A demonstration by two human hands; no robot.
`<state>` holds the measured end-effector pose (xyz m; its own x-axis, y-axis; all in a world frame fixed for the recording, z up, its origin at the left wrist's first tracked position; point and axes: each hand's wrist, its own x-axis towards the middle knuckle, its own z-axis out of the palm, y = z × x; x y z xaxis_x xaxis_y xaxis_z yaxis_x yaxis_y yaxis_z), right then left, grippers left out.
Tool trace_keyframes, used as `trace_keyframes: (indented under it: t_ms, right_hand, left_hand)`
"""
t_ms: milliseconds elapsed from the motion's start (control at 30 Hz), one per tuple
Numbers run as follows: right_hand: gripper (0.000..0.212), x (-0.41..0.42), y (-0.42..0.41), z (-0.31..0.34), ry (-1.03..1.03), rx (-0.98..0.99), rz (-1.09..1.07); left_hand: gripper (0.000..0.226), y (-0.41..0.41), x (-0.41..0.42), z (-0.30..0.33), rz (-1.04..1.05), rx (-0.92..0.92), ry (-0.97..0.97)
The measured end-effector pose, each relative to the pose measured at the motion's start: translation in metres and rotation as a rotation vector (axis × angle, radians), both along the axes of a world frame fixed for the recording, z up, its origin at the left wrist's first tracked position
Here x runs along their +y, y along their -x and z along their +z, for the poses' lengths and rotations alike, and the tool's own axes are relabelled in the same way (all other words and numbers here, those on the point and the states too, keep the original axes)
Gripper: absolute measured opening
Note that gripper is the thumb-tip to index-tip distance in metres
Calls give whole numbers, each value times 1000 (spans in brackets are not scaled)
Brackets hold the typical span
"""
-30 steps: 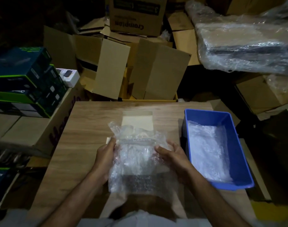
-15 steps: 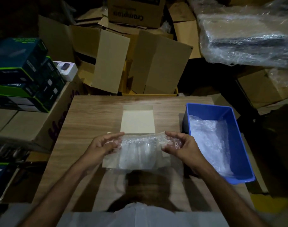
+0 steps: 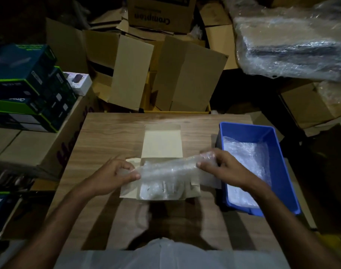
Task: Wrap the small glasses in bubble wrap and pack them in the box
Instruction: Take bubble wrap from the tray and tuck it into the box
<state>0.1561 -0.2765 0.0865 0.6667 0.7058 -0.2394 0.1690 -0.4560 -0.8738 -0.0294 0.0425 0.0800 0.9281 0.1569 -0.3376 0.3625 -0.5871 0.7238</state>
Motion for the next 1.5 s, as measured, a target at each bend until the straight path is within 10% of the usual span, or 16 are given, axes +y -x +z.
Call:
trace_keyframes:
  t_ms: [167, 267, 433, 600, 900, 1100, 1267, 1500]
  right_hand:
    - [25, 26, 2, 37, -232, 292, 21]
    - [23, 41, 2, 44, -385, 554, -22]
    - [86, 32, 24, -3, -709, 1173, -232]
    - [24, 40, 61, -31, -441, 911, -270]
    - [100, 36, 62, -27, -343, 243, -155]
    - [8, 41, 54, -31, -55, -300, 72]
    - [19, 32, 48, -17, -265, 305, -113]
    - [38, 37, 68, -32, -336, 639, -262]
  left_hand:
    - [59, -19, -25, 49, -304, 284, 310]
    - [43, -41, -59, 53, -200, 158, 484]
    - [36, -39, -71, 28, 220, -119, 541]
    - [40, -30, -86, 10, 485, -218, 516]
    - [77, -6, -64, -8, 236, -107, 479]
    - [20, -8, -61, -1, 75, -181, -233]
    - [21, -7, -60, 16, 198, -122, 414]
    - [26, -1, -67, -5, 389, -119, 650]
